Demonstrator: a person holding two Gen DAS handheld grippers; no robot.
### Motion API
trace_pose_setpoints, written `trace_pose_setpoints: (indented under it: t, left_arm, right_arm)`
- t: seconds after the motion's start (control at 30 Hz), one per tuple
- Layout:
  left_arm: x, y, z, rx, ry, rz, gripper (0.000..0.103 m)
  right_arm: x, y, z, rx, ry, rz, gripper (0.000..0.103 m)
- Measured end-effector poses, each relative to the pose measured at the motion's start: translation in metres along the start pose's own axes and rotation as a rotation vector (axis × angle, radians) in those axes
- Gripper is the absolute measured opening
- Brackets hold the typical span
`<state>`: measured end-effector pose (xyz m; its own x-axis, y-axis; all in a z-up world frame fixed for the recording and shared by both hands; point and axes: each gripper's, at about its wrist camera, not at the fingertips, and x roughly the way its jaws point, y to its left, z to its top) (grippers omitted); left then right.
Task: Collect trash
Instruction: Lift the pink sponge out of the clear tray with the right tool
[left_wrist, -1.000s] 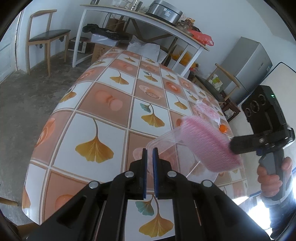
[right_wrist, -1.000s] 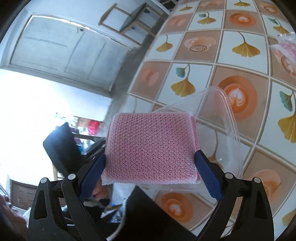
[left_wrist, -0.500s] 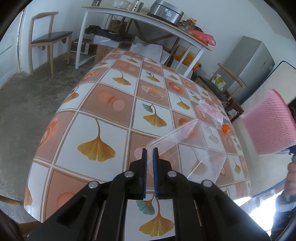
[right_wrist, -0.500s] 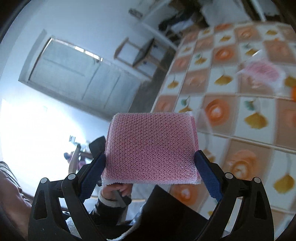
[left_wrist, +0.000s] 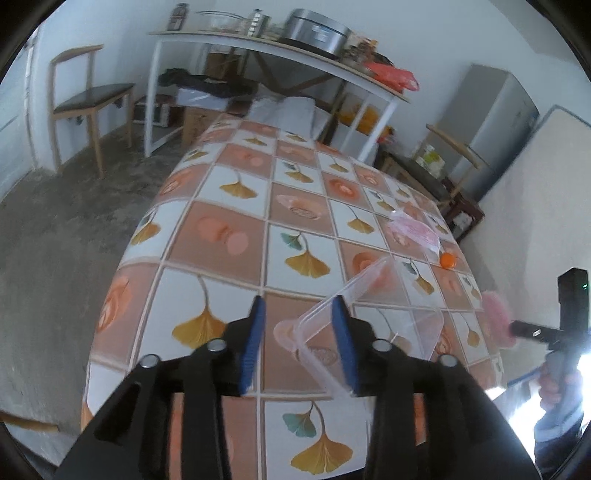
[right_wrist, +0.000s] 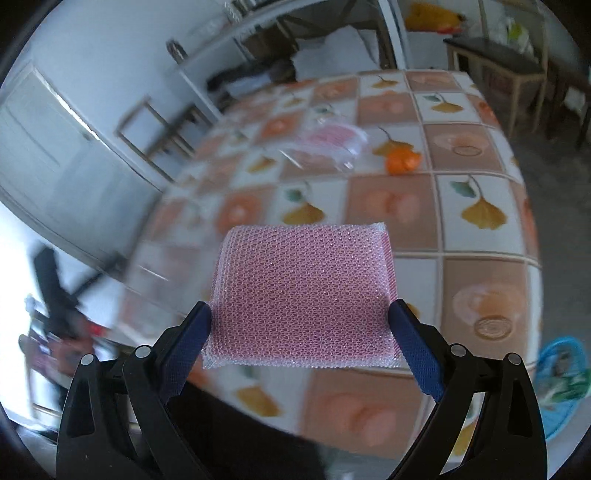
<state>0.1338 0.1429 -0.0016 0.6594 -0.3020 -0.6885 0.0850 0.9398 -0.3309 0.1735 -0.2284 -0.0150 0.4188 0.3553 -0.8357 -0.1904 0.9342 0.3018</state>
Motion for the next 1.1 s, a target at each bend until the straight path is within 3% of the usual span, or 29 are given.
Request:
trace_pose_setpoints:
  t: [0.13, 0.33, 0.43, 0.5, 0.53, 0.63, 0.73, 0.9, 1.1]
  left_arm:
    - [0.011, -0.021, 0.019, 0.121, 0.025, 0.022, 0.045]
    - [0.042, -0.061, 0.026, 0.389, 0.12, 0.073, 0.046]
    - [0.063, -0.072, 0.019, 0.505, 0.175, 0.153, 0.046]
    - [0.072, -0.074, 0.018, 0.539, 0.193, 0.179, 0.044]
    - [0.078, -0.074, 0.017, 0.542, 0.21, 0.186, 0.036]
    - [0.085, -0.07, 0.017, 0.515, 0.237, 0.211, 0.019]
    - [0.082, -0.06, 0.02, 0.43, 0.227, 0.228, 0.012]
    - [0.06, -0.034, 0.017, 0.132, 0.24, 0.12, 0.007]
    - [0.03, -0.029, -0.005, -0.057, 0.238, -0.046, 0.007]
  right_arm:
    - [0.014, 0.003, -0.004, -0.075, -0.027, -0.061, 0.092]
    - [0.014, -0.003, -0.003, -0.081, -0.097, -0.007, 0.093]
    - [0.005, -0.011, -0.005, -0.049, -0.122, 0.023, 0.093]
    - [0.002, -0.014, -0.007, -0.036, -0.132, 0.039, 0.093]
    - [0.001, -0.016, -0.009, -0.03, -0.134, 0.044, 0.093]
    - [-0.003, -0.017, -0.016, -0.019, -0.142, 0.059, 0.093]
    - [-0.005, -0.018, -0.022, -0.006, -0.149, 0.069, 0.093]
    - [-0.009, -0.016, -0.03, 0.014, -0.157, 0.092, 0.093]
    - [-0.01, -0.014, -0.036, 0.044, -0.161, 0.101, 0.093]
